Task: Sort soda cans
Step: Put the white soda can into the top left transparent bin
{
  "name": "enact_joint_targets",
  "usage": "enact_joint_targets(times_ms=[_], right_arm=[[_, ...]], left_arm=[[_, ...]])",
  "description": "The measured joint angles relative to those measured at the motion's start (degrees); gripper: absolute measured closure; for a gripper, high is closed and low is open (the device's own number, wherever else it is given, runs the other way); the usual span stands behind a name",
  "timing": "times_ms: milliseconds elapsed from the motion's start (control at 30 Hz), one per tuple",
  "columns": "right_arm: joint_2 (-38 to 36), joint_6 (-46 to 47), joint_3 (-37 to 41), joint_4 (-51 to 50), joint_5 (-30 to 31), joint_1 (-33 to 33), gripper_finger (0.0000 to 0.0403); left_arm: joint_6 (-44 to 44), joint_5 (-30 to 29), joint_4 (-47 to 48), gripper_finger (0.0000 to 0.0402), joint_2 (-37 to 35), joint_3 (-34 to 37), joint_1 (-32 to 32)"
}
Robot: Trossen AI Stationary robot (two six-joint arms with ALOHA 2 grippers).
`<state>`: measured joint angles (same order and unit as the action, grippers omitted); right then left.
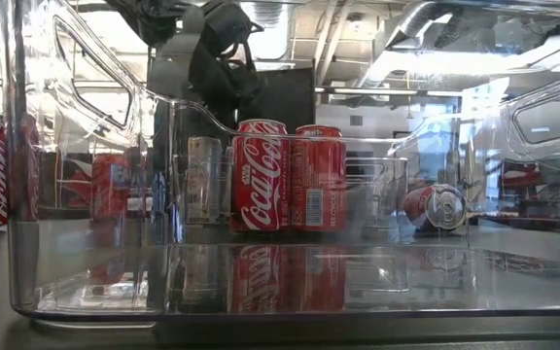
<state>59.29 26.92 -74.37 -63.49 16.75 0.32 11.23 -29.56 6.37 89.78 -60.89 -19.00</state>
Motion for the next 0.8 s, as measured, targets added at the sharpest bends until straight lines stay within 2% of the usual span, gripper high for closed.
enact_joint_targets(times_ms=[467, 800], right_arm=[[0.0, 0.6, 0.0, 0.1, -0.1, 0.0, 0.0049], [0.0, 2.2, 0.0, 0.1, -0.1, 0.0, 0.0049]], left_arm=[[-4.2, 0.3, -3.9, 0.0152, 1.1, 1.3, -2.2], [-4.0, 1.8, -6.3, 0.0152, 2.2, 1.1, -4.5]])
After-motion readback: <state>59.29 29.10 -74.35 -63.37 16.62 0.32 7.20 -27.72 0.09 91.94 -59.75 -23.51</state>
